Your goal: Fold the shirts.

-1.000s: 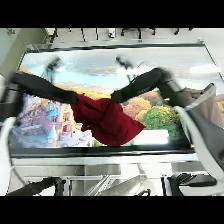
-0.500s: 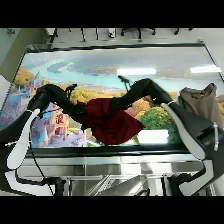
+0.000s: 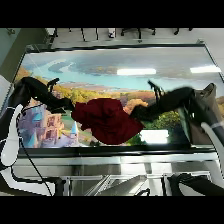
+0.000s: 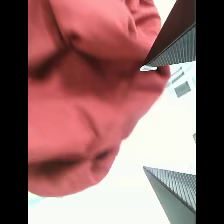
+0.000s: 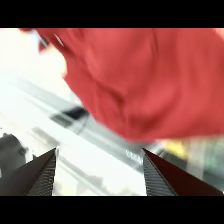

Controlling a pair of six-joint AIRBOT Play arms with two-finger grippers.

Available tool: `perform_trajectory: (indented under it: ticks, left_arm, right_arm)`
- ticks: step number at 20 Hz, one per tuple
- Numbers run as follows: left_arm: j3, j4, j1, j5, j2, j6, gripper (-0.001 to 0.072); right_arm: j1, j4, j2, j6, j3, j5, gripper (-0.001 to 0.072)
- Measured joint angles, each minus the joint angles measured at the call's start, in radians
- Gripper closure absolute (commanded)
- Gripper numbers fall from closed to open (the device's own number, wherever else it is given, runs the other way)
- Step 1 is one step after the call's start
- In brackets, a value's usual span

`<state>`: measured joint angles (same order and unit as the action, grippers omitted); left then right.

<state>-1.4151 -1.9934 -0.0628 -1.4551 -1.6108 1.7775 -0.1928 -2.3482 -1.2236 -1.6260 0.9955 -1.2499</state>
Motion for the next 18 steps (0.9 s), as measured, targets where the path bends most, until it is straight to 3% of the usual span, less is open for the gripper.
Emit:
perform_trajectory:
  ticks: [4,8,10,11,18]
  left_arm:
    - [0.103,-0.13,-0.014,0.069,0.005,0.053,0.0033]
    - [0.143,-0.213,0.015,0.117,-0.006,0.08,0.0057]
    - [0.15,-0.229,0.04,0.123,-0.021,0.083,0.0565]
    - [0.152,-0.235,0.05,0.129,-0.027,0.087,0.0689]
    - [0.109,-0.249,0.074,0.136,-0.028,0.09,0.069]
  right_arm:
    - [-0.042,-0.086,0.101,0.039,-0.32,0.201,0.0123]
    - [-0.132,-0.124,0.069,0.082,-0.425,0.363,0.0123]
    - [-0.175,-0.135,0.028,0.093,-0.443,0.416,0.0123]
    - [-0.193,-0.141,0.01,0.098,-0.447,0.433,0.0123]
    - [-0.248,-0.175,-0.055,0.113,-0.435,0.575,0.0146]
